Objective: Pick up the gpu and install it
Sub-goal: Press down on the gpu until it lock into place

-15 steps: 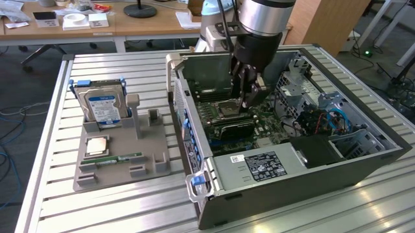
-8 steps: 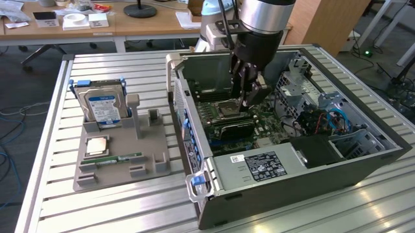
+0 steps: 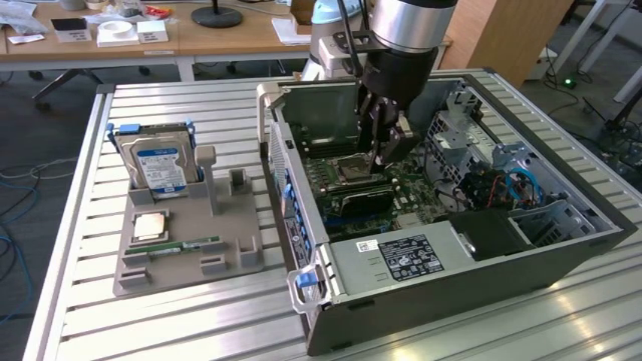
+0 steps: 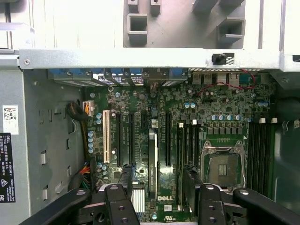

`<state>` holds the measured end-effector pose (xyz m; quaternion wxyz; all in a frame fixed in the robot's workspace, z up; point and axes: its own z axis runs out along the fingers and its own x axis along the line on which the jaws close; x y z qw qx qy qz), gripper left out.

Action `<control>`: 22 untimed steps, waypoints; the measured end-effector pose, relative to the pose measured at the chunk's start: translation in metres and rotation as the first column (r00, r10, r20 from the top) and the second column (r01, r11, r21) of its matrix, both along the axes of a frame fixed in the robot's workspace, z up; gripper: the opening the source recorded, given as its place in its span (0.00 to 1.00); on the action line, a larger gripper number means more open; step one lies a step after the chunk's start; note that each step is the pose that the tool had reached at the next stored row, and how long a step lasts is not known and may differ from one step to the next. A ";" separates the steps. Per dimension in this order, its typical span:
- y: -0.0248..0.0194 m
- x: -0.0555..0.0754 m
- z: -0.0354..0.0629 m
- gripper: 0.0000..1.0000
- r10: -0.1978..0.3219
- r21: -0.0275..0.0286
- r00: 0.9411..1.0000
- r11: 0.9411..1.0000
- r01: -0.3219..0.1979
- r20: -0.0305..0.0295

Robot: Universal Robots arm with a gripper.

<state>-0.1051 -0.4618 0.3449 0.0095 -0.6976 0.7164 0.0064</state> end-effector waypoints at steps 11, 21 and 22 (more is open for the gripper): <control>0.0000 0.000 0.0000 0.19 0.000 0.000 1.000 1.000 0.000 0.000; 0.0000 0.000 -0.0020 0.11 0.000 0.000 1.000 1.000 0.000 0.000; 0.0000 0.000 -0.0037 0.11 0.000 0.000 1.000 1.000 0.000 0.000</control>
